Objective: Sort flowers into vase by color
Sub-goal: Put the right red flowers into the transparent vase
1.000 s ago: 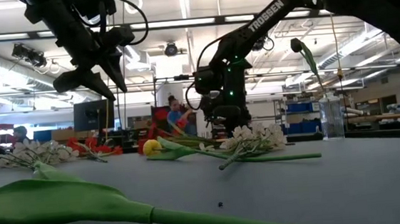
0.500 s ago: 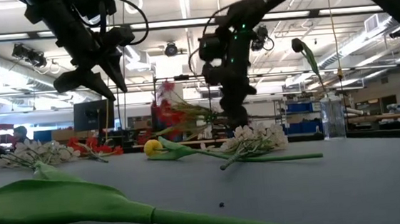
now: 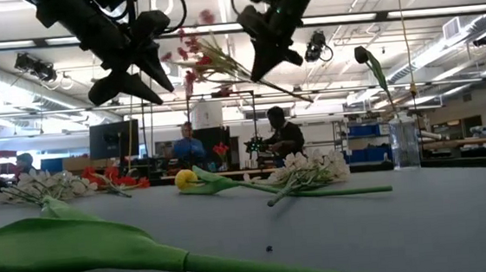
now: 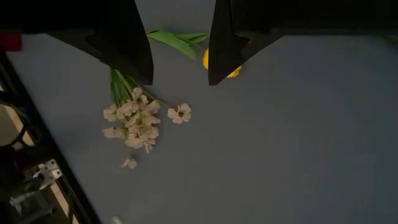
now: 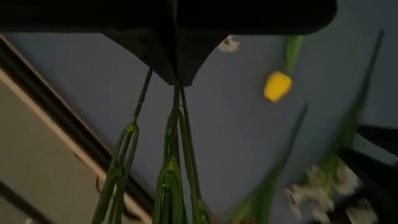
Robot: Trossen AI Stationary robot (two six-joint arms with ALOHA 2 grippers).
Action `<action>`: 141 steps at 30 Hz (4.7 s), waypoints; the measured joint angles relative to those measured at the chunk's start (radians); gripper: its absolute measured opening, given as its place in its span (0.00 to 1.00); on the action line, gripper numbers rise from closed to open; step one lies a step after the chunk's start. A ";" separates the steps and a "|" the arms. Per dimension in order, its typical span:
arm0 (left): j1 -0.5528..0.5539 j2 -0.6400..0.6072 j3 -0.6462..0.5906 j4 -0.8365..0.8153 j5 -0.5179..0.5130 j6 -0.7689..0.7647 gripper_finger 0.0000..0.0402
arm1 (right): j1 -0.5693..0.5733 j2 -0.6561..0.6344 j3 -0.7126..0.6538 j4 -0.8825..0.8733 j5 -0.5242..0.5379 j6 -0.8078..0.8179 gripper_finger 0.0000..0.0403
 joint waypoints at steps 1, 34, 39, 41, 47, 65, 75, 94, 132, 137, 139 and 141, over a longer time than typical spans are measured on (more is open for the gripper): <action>0.000 -0.005 0.000 0.000 0.000 0.009 0.40 | 0.008 -0.009 0.000 0.015 0.018 0.012 0.00; -0.135 0.097 0.000 0.734 0.049 0.662 0.40 | 0.246 -0.300 -0.507 0.993 -0.014 0.007 0.01; -0.114 0.136 0.001 0.798 0.065 0.634 0.37 | 0.245 -0.300 -0.507 0.995 -0.036 -0.004 0.02; -0.108 0.142 0.000 0.823 0.106 0.620 0.33 | 0.247 -0.300 -0.507 0.997 -0.045 -0.004 0.02; -0.097 0.142 0.000 0.835 0.128 0.597 0.14 | 0.251 -0.300 -0.506 1.021 -0.047 -0.011 0.02; -0.097 0.141 0.001 0.877 0.041 0.591 0.31 | 0.251 -0.306 -0.506 1.078 -0.050 -0.029 0.02; -0.097 0.134 0.001 0.832 0.086 0.621 0.04 | 0.218 -0.314 -0.506 1.012 -0.123 0.060 0.10; -0.085 0.200 0.059 0.775 0.313 0.711 0.03 | 0.190 -0.319 -0.505 0.899 -0.452 0.127 0.82; 0.024 0.208 0.063 0.820 0.471 0.560 0.03 | 0.127 -0.344 -0.506 0.870 -0.322 0.072 0.68; 0.024 0.208 0.063 0.759 0.447 0.556 0.03 | 0.141 -0.317 -0.506 0.957 -0.421 0.078 0.68; 0.024 0.208 0.063 0.731 0.443 0.556 0.03 | 0.144 -0.316 -0.506 0.953 -0.406 0.078 0.67; 0.017 0.207 0.063 0.710 0.440 0.554 0.03 | 0.142 -0.316 -0.506 0.954 -0.356 0.079 0.66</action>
